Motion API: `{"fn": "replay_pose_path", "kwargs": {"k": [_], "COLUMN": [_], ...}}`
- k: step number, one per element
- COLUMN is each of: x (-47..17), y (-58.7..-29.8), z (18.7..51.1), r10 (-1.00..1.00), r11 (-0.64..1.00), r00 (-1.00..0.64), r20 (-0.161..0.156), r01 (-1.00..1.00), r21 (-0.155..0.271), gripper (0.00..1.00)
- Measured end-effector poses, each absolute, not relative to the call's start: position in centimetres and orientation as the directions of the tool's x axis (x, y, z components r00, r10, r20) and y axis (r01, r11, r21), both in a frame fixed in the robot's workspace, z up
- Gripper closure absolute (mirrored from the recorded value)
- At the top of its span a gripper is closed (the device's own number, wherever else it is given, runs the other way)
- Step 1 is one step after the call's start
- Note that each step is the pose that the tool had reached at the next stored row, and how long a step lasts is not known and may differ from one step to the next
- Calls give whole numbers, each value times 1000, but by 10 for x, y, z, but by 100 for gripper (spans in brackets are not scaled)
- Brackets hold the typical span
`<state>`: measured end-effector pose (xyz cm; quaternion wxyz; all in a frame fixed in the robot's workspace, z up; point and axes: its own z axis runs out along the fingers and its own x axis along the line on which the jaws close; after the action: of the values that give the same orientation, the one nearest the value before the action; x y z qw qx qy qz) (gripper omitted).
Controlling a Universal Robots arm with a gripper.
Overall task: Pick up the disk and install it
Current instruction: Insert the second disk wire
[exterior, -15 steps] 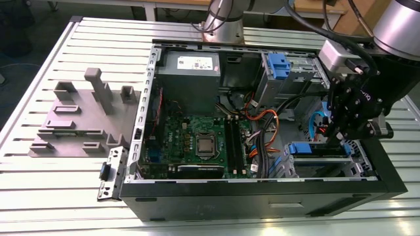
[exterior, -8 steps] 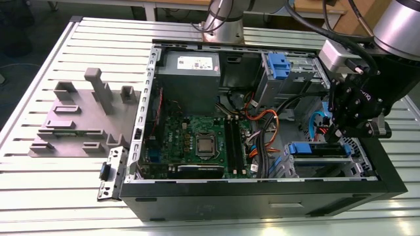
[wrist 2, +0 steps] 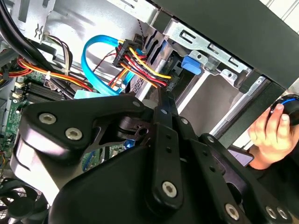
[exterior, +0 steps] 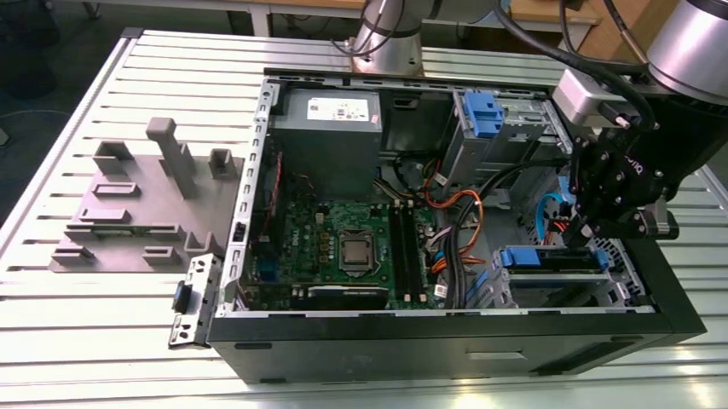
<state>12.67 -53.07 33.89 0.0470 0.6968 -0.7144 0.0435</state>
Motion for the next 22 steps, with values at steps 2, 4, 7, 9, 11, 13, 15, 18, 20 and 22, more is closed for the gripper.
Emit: {"fn": "replay_pose_path", "kwargs": {"k": [2,4,7,9,11,13,15,18,20,22], "x": [127,127,126,124,120,119,119,119,119,119], "y": [-531,-531,-531,-531,-531,-531,-531,-531,-531,-530], "z": [339,339,339,339,339,339,339,344,349,354], "r10": [-991,-991,-992,-992,-992,-992,-991,-992,-992,-992], "r11": [25,25,25,25,25,25,25,25,25,25], "r00": [-25,-25,-25,-25,-25,-24,-24,-24,-24,-24], "r20": [128,128,128,128,128,128,128,128,127,127], "r01": [-1000,-1000,-1000,-1000,-1000,-1000,-1000,-1000,-1000,-1000], "r21": [3,3,3,3,3,3,3,4,4,4], "gripper": [89,89,89,89,89,89,89,89,89,89]}}
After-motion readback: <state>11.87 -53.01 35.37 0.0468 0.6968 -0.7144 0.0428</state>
